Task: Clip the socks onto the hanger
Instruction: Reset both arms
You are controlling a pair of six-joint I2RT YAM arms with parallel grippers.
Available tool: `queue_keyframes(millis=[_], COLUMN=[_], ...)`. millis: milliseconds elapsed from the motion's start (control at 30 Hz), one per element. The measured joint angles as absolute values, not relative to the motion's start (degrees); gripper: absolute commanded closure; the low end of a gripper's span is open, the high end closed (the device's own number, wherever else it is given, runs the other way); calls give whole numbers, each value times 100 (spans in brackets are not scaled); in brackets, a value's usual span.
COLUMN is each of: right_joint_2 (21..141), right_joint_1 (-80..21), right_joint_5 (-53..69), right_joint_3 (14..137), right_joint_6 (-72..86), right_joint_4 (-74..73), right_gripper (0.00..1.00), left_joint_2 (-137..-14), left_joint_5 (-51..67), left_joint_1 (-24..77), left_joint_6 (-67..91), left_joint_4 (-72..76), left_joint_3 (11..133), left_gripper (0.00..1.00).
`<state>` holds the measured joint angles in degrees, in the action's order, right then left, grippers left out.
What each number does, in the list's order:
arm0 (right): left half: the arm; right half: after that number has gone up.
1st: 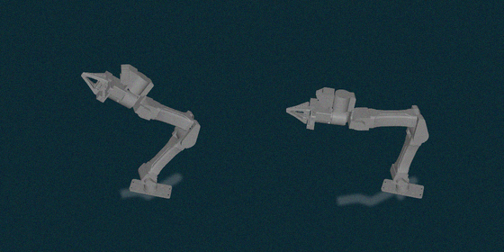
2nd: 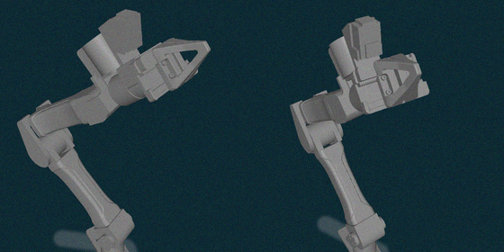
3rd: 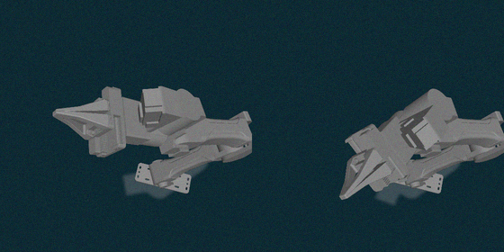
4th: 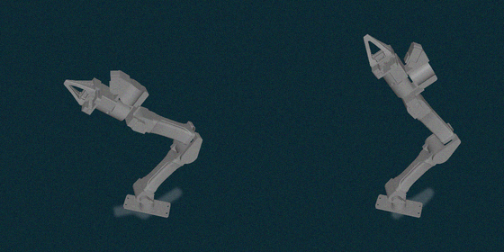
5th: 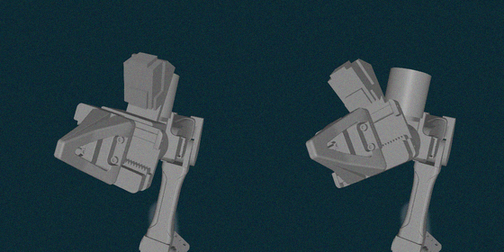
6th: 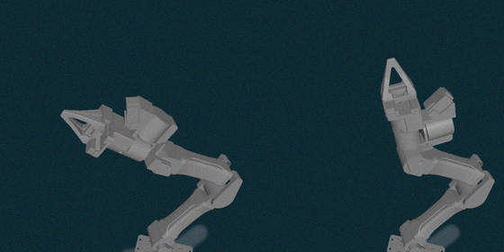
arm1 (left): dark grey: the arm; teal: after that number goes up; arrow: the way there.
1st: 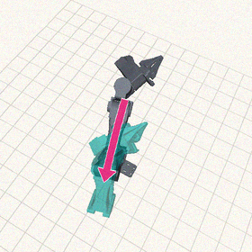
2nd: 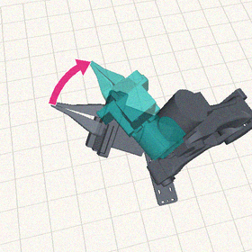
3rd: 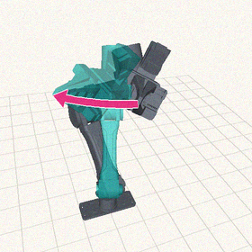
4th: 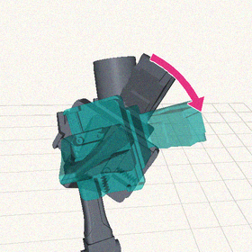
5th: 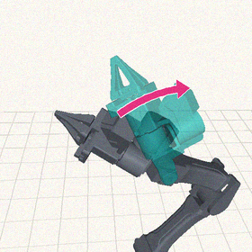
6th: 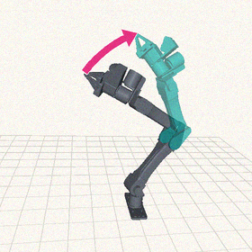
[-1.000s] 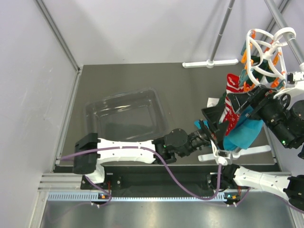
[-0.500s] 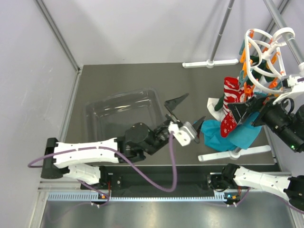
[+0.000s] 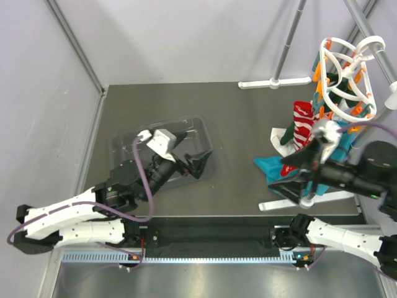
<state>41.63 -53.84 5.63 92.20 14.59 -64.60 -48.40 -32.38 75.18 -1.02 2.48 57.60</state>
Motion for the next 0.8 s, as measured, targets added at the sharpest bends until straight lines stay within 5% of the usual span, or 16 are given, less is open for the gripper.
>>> queue_keyframes(millis=[267,500,800], right_joint_2=[4722,6023,6025], right_joint_1=[-5516,-6296,-5905], right_joint_5=[1280,-810,-2344], right_joint_3=[7284,6294,3664], right_joint_6=[1667,1721,2410], right_joint_4=[-4582,-2495,108], right_gripper=[0,0,0], left_joint_2=[-4012,-3968,-2265], left_joint_5=[-3105,-2305,-1841], left_joint_1=[6888,5638,4506], left_joint_6=[1798,2825,3865], left_joint_4=[-1138,-1597,-1151], left_joint_3=[5247,4556,2377], left_gripper=[1,1,1])
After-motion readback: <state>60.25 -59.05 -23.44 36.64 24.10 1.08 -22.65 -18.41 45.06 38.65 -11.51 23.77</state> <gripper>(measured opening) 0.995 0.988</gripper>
